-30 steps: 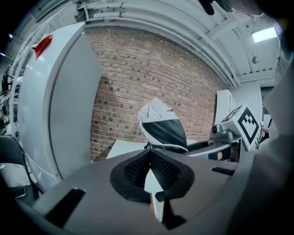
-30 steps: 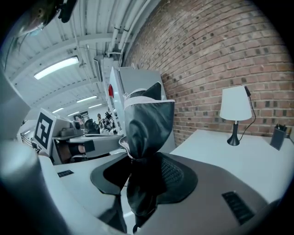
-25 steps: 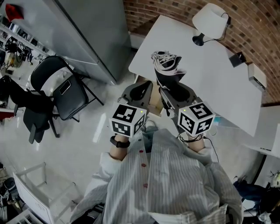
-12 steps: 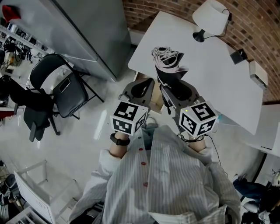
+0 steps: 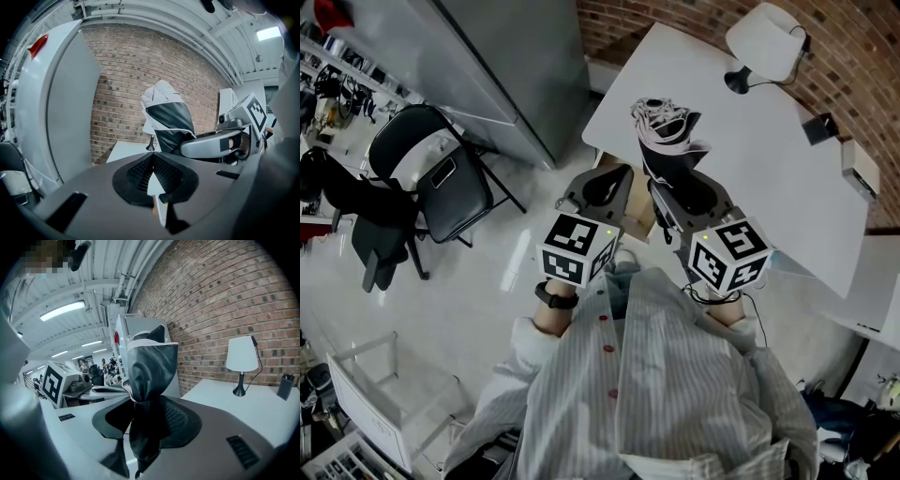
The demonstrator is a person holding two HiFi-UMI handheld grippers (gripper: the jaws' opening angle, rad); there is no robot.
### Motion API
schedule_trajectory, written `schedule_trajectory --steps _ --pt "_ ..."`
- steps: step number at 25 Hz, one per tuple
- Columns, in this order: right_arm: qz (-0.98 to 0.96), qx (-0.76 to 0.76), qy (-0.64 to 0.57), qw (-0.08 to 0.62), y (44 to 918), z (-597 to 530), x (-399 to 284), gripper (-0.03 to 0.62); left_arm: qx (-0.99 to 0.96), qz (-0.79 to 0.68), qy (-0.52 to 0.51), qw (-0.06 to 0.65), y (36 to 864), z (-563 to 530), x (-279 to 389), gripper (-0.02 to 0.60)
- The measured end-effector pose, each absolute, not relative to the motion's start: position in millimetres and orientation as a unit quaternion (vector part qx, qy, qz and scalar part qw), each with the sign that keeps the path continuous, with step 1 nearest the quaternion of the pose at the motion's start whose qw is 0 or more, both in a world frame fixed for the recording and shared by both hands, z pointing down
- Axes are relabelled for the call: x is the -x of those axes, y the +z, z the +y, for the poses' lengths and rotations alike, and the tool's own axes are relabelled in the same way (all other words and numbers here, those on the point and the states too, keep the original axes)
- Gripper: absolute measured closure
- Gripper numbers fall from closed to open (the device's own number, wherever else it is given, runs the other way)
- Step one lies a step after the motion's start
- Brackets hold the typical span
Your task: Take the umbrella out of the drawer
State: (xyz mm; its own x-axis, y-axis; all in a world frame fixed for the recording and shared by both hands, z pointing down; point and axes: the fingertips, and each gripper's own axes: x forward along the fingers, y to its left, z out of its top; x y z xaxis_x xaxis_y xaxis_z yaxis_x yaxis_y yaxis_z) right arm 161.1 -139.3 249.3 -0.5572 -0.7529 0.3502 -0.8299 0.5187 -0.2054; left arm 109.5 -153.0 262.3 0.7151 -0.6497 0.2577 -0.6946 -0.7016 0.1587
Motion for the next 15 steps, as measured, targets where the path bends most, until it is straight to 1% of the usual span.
schedule_trajectory --steps 15 --pt "-0.869 -0.452 0.161 0.120 253.2 -143.6 -162.9 0.410 -0.915 -0.371 0.094 0.126 269.0 -156.7 -114.4 0.572"
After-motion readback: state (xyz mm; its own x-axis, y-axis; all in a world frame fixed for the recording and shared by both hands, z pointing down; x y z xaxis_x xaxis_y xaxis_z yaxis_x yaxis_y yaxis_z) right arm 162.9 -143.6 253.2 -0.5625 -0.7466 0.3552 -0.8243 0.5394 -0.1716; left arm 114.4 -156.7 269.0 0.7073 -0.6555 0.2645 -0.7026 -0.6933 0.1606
